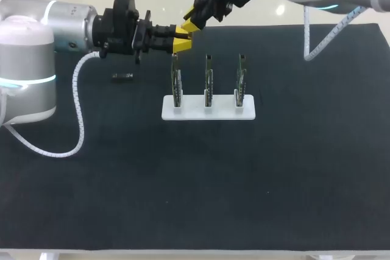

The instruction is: Pick up the optical module with the left hand, and insert it into the network port with the right hand.

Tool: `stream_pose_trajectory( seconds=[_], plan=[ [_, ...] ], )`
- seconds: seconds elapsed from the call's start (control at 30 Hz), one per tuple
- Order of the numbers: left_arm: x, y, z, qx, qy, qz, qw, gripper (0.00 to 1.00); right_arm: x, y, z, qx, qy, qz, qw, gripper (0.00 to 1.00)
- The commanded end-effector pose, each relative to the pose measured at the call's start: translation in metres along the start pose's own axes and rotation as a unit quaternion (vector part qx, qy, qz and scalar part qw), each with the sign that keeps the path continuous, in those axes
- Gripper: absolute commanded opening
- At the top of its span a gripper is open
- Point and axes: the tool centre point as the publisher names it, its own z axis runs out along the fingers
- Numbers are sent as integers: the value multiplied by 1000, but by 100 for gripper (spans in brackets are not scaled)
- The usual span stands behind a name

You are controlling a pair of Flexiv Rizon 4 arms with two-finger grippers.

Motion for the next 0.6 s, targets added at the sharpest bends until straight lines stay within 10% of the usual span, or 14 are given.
stream_pose_trajectory(
  seconds=[0.03,0.17,0.2,0.6],
  plan=[
    [0,1,0,-1,0,0,1000,0,1,0,3,1,0,-1,1000,0],
    [0,1,0,-1,0,0,1000,0,0,-1,3,0,2,-2,1000,0],
    [0,1,0,-1,0,0,1000,100,0,-1,3,0,2,-2,1000,0],
    [0,1,-2,0,0,0,1000,100,0,-3,1,-5,5,-6,1000,0]
  ],
)
